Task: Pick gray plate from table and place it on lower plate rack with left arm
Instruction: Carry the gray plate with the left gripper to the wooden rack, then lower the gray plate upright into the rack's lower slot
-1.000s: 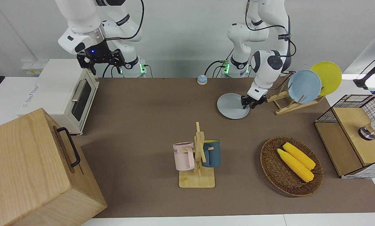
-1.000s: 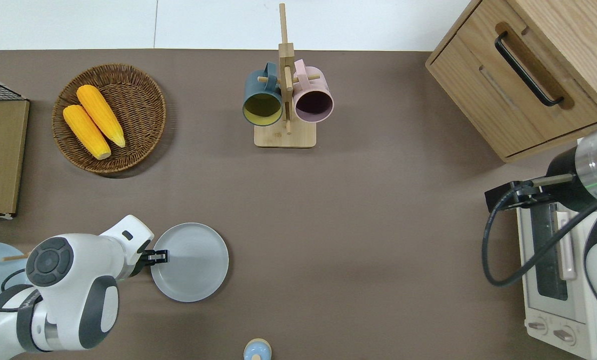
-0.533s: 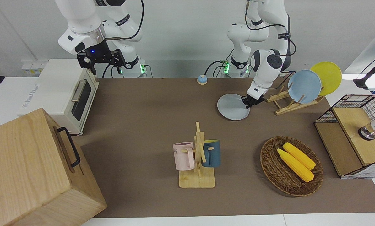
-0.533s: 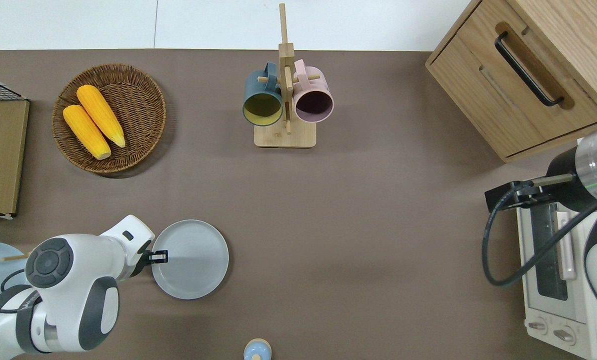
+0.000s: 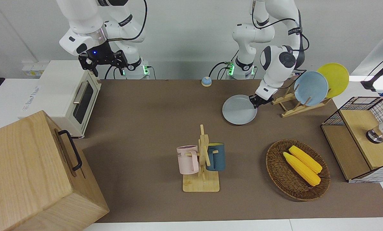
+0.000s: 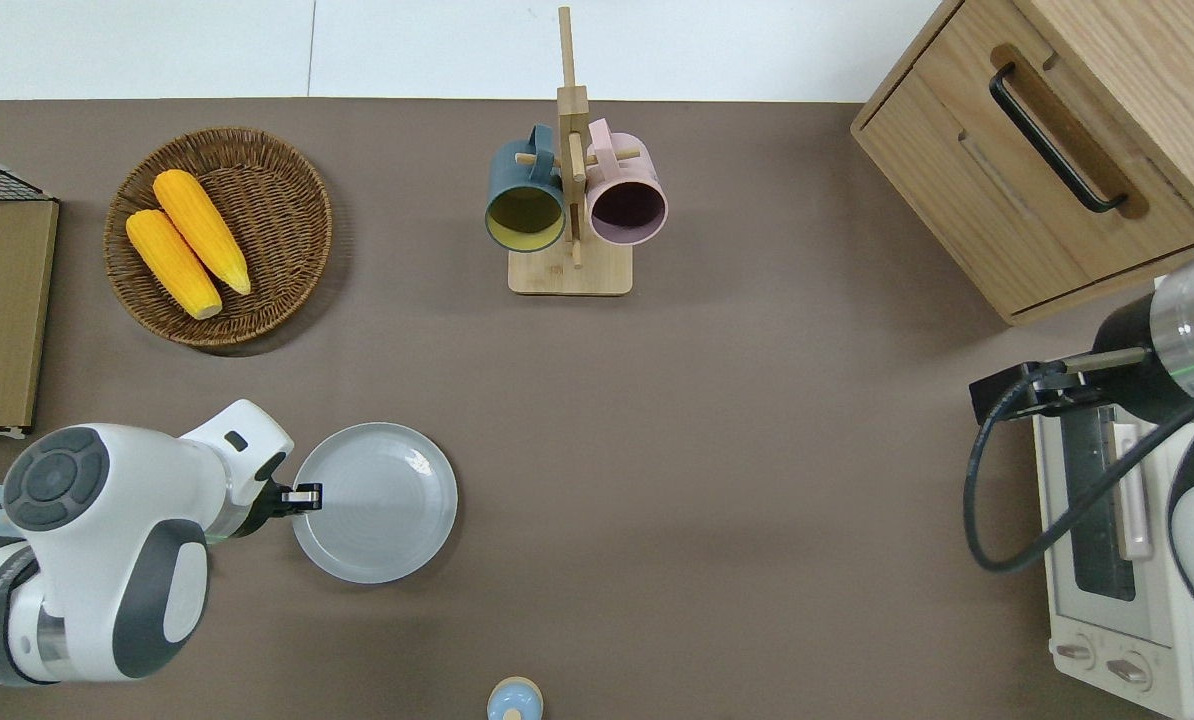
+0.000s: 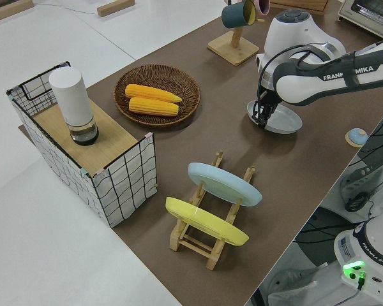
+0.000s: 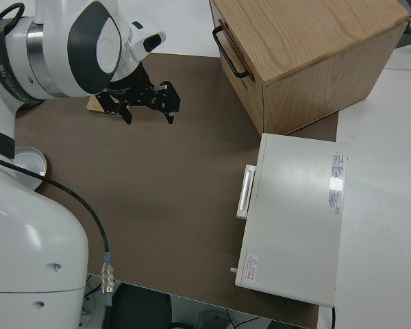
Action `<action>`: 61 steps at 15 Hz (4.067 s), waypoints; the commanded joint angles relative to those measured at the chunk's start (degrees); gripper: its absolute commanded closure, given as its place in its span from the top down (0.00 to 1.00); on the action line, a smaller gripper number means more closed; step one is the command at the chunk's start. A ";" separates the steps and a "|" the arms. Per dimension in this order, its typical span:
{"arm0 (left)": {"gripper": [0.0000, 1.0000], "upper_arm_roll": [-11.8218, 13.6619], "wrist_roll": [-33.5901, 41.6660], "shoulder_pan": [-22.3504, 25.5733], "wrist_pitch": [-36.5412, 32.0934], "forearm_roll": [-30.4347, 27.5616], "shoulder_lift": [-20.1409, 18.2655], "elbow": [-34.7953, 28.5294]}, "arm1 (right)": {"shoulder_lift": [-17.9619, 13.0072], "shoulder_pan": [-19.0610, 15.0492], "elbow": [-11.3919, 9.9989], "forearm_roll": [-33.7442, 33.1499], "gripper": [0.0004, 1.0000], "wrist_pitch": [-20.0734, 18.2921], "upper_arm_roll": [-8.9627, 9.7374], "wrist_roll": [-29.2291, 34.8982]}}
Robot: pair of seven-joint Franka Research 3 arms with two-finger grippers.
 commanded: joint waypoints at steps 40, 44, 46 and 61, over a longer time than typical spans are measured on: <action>0.00 0.05 -16.24 -0.73 -40.88 54.82 4.34 20.60 | -0.20 -1.44 0.46 -0.37 0.98 -0.69 1.24 0.68; 0.00 -1.18 -20.28 -0.81 -40.79 56.06 4.43 17.52 | -0.12 -1.44 0.46 -0.37 0.98 -0.69 1.24 0.68; 0.00 -1.53 -21.17 -0.81 -40.70 55.97 5.13 16.90 | -0.12 -1.44 0.46 -0.37 0.98 -0.69 1.24 0.68; 0.13 -2.24 -23.37 -1.60 -40.70 53.51 8.56 16.72 | -0.12 -1.44 0.46 -0.37 0.98 -0.69 1.24 0.68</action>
